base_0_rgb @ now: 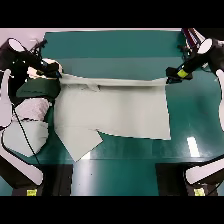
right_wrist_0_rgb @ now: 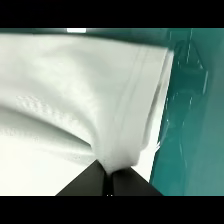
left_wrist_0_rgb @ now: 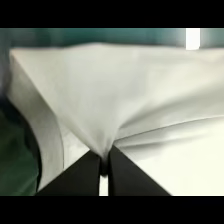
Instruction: Fold the shirts.
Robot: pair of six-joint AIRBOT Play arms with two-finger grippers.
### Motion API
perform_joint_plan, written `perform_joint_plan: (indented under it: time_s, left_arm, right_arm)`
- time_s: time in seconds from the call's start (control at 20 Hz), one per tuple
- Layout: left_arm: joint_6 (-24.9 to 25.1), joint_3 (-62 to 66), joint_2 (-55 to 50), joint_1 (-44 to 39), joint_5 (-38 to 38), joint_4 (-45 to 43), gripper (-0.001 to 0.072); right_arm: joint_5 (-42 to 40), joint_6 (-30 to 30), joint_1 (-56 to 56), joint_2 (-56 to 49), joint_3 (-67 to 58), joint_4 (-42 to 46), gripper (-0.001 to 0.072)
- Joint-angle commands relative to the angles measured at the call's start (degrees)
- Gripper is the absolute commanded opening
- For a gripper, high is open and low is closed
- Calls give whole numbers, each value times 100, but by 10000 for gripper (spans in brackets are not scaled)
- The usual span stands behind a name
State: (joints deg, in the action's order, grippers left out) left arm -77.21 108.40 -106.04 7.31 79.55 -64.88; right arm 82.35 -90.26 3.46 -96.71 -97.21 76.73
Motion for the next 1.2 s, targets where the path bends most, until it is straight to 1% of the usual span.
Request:
perform_joint_plan:
  time_s: [0.0,0.05,0.1,0.15,0.2,0.25,0.35,0.4,0.5,0.6,0.75,0.85,1.0,1.1,1.15]
  left_arm:
    - [-59,-459,-20,-20,352,-302,29]
    - [-205,-584,-20,-20,396,-402,161]
    - [-391,-697,-20,-20,470,-494,547]
    - [-503,-769,-20,-17,533,-540,590]
    - [-507,-796,-13,-7,590,-549,532]
    - [-538,-791,35,20,625,-542,531]
    - [-551,-798,457,24,706,-682,530]
    - [-647,-815,763,24,752,-835,531]
    - [-837,-1298,1598,-4,739,-1235,531]
    - [-933,-2452,2667,-46,448,-1408,532]
    - [-1093,-4736,4288,-55,-400,-942,533]
    - [-1220,-6179,5156,-55,-640,-636,561]
    - [-1401,-7547,5812,-55,-901,-492,561]
    - [-1436,-8067,5836,-55,-1235,-409,561]
    - [-1432,-8266,5836,-55,-1453,-214,561]
  right_arm:
    - [-361,39,-188,363,981,-17,19]
    - [-420,37,-234,400,1137,-15,19]
    - [-472,33,-232,435,1263,-24,21]
    - [-483,31,-232,446,1357,-70,107]
    - [-470,31,-232,437,1377,-74,391]
    - [-435,31,-229,466,1368,-72,453]
    - [-334,37,-105,780,1364,-68,454]
    - [-306,46,-39,1045,1364,-70,453]
    - [-90,240,7,1589,1364,-70,454]
    - [138,417,-24,2124,1364,-68,454]
    - [184,444,-28,2653,1364,-72,454]
    - [186,442,-28,2885,1364,-76,454]
    - [186,442,-28,3086,1364,-74,454]
    - [190,439,-28,3182,1364,-85,453]
    - [219,439,-26,3211,1366,-181,454]
